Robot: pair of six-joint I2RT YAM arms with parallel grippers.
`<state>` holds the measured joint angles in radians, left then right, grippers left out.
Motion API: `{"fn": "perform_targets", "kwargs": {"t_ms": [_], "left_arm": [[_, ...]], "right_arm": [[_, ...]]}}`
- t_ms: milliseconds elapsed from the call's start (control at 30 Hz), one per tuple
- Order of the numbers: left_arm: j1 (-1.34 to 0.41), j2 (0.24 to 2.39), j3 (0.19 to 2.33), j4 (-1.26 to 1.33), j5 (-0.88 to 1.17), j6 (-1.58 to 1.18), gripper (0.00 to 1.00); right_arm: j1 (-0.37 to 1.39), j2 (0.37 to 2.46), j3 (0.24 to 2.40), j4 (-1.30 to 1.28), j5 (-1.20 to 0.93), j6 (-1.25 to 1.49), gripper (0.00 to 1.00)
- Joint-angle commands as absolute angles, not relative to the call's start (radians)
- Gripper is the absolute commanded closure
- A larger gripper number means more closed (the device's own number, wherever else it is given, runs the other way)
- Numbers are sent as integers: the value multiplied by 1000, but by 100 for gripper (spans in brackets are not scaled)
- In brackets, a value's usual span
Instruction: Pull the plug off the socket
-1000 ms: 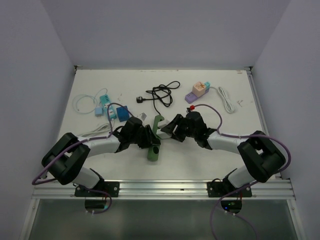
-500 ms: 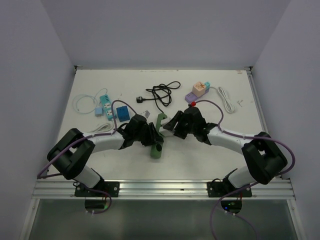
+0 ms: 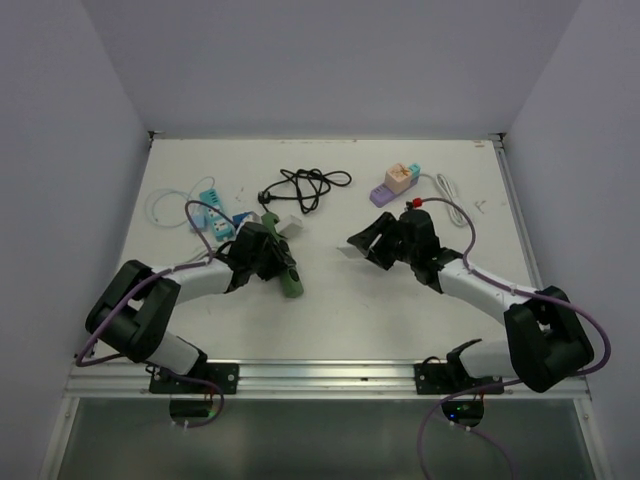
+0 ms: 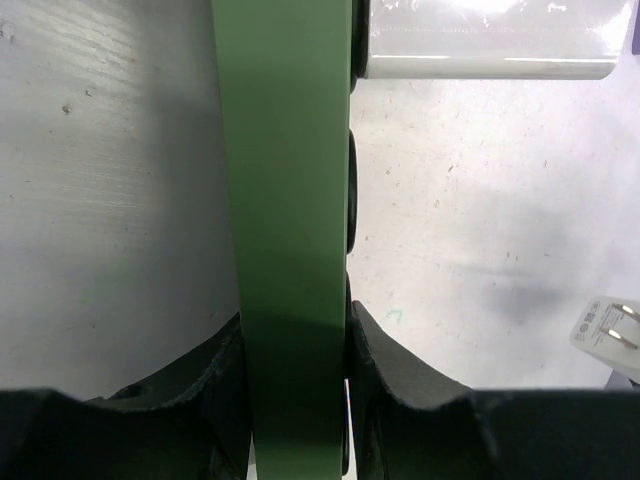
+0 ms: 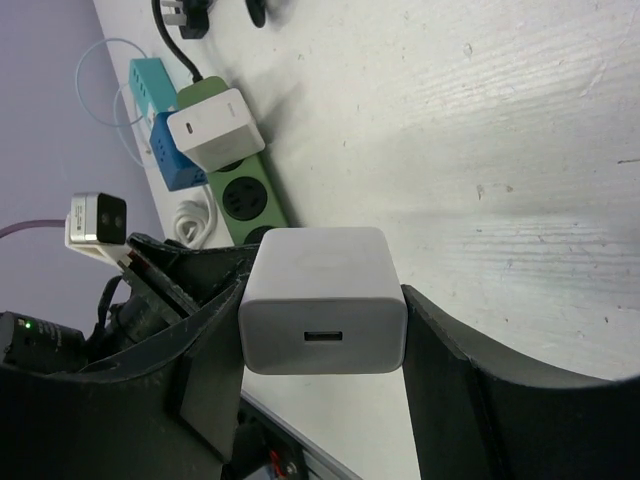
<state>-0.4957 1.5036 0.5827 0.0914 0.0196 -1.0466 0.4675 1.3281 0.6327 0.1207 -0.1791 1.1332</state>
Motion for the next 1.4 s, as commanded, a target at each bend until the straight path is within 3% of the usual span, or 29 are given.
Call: {"fn": "perform_targets", "kwargs": {"t_ms": [0,267,700,900,1100,1200,1367], "left_arm": [[-491,1551,555,-141,-163,-1008,100],[-491,1459,540,-94,-98,-919,100],[-491,1427,465,147,236,-813,100],[-503,1428,459,173,293,-816,100],[-520,1443,462,190,330,-824,100],[-525,1445,460,192,336,-828,100],[-529,1453,460,192,337,-827,100]], "right_arm": [[474,1308,652,132,-232,1120,100],[454,1331,701,3,-115,899,100],[440,1374,655,66,60,623,99],[439,1424,666,3,109,583,86],[440,1436,680,-115,106,575,44],[440,1416,657,-129,81,580,33],[439,1345,629,-161,60,580,24]]}}
